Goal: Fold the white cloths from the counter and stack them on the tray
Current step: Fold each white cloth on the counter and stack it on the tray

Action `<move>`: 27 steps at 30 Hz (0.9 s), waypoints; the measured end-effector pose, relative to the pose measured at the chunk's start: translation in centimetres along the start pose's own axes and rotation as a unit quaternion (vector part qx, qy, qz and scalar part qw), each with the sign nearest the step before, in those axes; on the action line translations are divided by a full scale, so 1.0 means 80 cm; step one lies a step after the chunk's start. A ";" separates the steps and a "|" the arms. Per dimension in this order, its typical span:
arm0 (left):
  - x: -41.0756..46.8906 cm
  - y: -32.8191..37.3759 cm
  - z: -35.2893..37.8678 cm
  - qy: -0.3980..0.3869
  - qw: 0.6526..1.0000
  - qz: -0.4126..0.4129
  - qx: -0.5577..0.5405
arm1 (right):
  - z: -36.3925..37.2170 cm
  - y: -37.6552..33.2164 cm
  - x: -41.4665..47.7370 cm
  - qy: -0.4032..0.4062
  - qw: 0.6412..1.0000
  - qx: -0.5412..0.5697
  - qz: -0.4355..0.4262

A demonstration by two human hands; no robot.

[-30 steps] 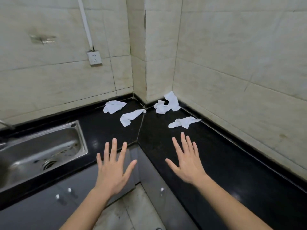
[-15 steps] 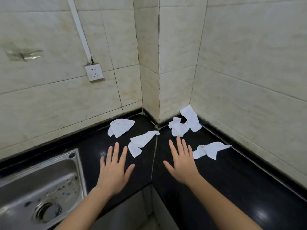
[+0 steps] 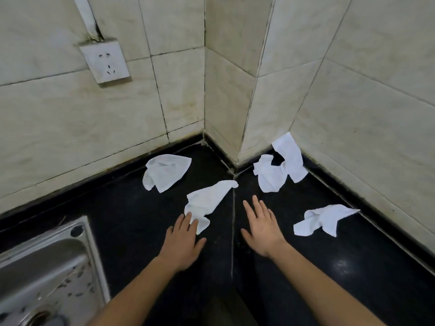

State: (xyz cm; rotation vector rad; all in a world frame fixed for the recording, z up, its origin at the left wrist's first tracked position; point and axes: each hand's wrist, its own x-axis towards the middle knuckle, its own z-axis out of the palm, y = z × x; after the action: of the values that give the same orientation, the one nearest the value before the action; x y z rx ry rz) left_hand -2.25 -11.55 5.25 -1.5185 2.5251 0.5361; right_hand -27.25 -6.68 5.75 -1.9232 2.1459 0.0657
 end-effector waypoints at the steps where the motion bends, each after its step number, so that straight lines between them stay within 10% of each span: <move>1: 0.013 -0.006 0.006 -0.016 1.000 0.023 -0.002 | 0.006 -0.002 0.011 -0.013 1.000 0.000 0.005; 9: 0.082 -0.074 0.070 -0.073 0.988 0.131 -0.043 | 0.055 -0.057 0.116 -0.095 0.994 0.036 -0.027; 16: 0.066 -0.123 0.099 0.025 0.982 0.180 -0.053 | 0.086 -0.110 0.167 -0.113 0.990 0.028 -0.083; 27: -0.006 -0.114 0.106 0.065 0.995 -0.049 -0.050 | 0.091 -0.093 0.086 -0.101 0.988 0.004 -0.115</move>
State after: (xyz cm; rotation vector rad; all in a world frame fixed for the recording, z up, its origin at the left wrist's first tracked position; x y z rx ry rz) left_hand 5.48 -11.80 -4.52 -1.7585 2.5359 0.5757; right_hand -19.42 -12.77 -1.80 -2.0491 1.7823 0.1986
